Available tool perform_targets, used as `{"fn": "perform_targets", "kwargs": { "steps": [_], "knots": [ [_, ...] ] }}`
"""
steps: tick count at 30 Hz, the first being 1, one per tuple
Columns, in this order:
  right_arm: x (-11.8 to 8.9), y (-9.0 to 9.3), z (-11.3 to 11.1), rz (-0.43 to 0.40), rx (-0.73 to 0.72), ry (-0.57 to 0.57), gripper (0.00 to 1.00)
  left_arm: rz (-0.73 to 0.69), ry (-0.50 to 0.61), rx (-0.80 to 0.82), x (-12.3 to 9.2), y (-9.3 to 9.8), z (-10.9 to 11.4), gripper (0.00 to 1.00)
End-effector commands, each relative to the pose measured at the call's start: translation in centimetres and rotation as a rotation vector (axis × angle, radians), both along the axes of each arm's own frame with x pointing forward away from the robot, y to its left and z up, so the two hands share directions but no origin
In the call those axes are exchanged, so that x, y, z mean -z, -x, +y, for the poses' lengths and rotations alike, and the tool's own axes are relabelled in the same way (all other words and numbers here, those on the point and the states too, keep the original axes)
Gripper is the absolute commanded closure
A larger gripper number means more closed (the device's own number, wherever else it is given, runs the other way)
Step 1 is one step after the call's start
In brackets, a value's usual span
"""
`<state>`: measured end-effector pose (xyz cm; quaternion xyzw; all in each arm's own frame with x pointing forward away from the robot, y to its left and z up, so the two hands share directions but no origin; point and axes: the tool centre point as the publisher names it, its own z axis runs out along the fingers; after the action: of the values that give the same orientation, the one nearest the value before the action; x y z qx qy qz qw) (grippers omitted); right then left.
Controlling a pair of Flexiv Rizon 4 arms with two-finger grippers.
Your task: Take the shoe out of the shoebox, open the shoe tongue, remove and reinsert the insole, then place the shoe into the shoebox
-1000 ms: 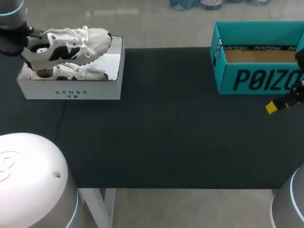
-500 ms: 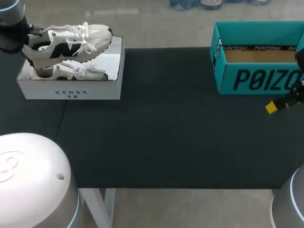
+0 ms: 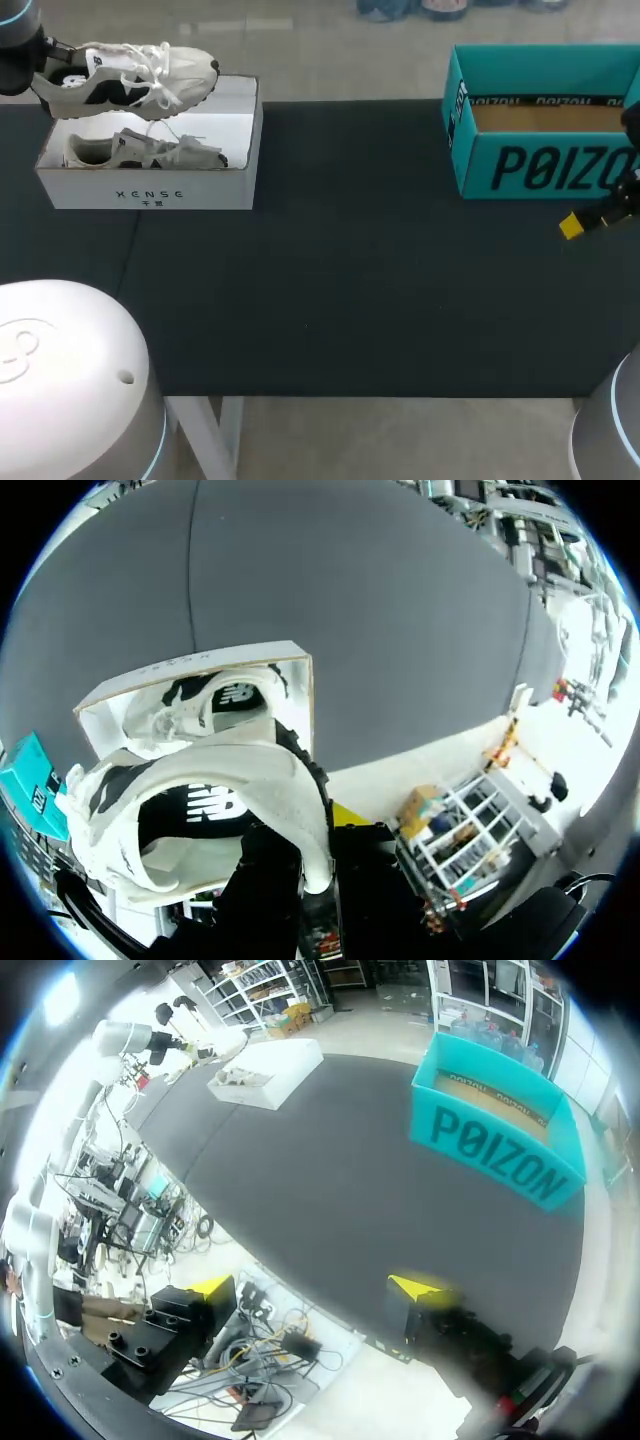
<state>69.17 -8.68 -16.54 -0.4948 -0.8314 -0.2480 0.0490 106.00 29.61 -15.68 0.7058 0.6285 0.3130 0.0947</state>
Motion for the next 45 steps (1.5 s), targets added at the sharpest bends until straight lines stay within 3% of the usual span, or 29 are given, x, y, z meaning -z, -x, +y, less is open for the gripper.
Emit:
{"fn": "perform_targets", "kwargs": {
  "steps": [1, 8, 15, 26, 37, 45],
  "knots": [
    [0.1, -0.1, 0.1, 0.002, 0.000, 0.001, 0.00, 0.072, 0.026, 0.056, 0.2, -4.2, 1.0, 1.00],
    [0.1, -0.1, 0.1, 0.002, 0.000, 0.001, 0.00, 0.173, 0.048, 0.094, 0.9, -6.5, 1.5, 1.00],
    [0.1, -0.1, 0.1, 0.002, 0.000, 0.001, 0.00, 0.218, -0.009, 0.095, 2.2, -7.2, 2.5, 1.00],
    [0.1, -0.1, 0.1, 0.002, 0.000, 0.001, 0.00, 0.240, -0.003, 0.067, 4.6, -8.6, 3.5, 1.00],
    [0.1, -0.1, 0.1, 0.002, 0.000, 0.001, 0.00, 0.226, 0.010, 0.040, 5.7, -12.2, 3.0, 1.00],
    [0.1, -0.1, 0.1, 0.002, 0.000, 0.001, 0.00, 0.245, 0.026, 0.022, 8.1, -13.8, 2.3, 1.00]
  ]
}}
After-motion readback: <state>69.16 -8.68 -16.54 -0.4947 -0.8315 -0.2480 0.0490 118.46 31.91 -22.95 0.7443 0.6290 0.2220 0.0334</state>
